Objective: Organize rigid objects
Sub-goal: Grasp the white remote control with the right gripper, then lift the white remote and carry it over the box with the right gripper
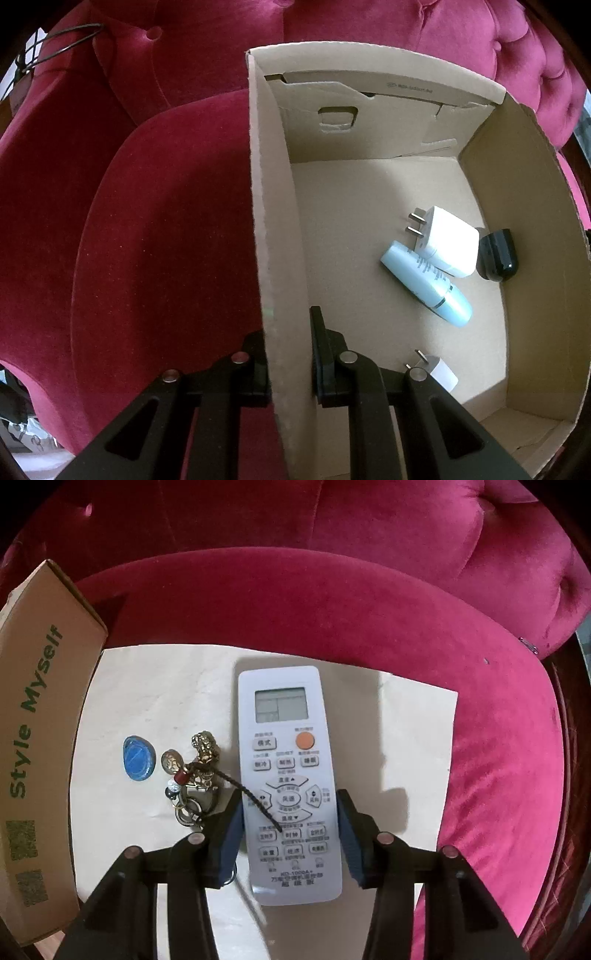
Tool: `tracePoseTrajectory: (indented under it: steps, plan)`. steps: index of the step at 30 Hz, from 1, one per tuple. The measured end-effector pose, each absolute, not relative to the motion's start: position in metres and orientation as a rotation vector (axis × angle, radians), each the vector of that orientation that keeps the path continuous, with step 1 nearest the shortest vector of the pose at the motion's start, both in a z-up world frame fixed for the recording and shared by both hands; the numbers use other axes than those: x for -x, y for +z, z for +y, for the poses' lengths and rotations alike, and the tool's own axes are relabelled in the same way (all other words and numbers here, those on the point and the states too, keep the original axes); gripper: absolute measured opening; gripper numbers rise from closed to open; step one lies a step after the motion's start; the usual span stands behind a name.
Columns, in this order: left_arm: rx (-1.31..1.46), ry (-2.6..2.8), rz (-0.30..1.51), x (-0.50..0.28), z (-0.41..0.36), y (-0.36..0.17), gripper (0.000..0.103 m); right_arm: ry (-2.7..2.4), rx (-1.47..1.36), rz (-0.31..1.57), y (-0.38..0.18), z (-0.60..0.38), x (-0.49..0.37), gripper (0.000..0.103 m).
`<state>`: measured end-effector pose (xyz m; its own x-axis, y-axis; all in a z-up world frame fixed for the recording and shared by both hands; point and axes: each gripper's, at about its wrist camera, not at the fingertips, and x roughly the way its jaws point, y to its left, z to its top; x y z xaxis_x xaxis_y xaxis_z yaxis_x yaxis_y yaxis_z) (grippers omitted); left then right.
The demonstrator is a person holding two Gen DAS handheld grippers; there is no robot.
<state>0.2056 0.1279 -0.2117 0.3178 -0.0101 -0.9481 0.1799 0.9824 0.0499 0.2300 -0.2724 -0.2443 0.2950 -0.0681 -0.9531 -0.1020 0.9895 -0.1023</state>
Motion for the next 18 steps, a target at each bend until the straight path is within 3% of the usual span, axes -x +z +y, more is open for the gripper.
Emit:
tracePoseTrajectory:
  steps: [18]
  plan:
    - [-0.143, -0.124, 1.243, -0.206, 0.129, -0.212, 0.016, -0.069, 0.09, 1.232, -0.223, -0.25, -0.216, 0.049]
